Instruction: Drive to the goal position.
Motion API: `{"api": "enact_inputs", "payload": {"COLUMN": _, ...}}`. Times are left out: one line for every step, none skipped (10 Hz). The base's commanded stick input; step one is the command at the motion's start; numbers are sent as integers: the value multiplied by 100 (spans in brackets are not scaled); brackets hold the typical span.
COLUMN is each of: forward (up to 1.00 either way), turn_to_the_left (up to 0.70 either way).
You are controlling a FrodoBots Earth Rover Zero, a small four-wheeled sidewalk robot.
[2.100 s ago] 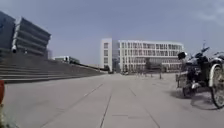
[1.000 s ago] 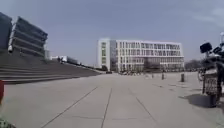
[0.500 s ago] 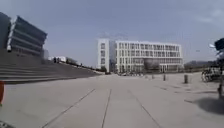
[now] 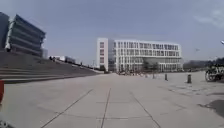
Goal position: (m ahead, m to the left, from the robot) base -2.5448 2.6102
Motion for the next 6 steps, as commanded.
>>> {"api": "enact_inputs", "payload": {"forward": 70, "turn_to_the_left": -1}}
{"api": "enact_inputs", "payload": {"forward": 70, "turn_to_the_left": -1}}
{"api": "enact_inputs", "payload": {"forward": 70, "turn_to_the_left": -1}}
{"api": "enact_inputs", "payload": {"forward": 70, "turn_to_the_left": -1}}
{"api": "enact_inputs", "payload": {"forward": 70, "turn_to_the_left": -1}}
{"api": "enact_inputs", "payload": {"forward": 70, "turn_to_the_left": -1}}
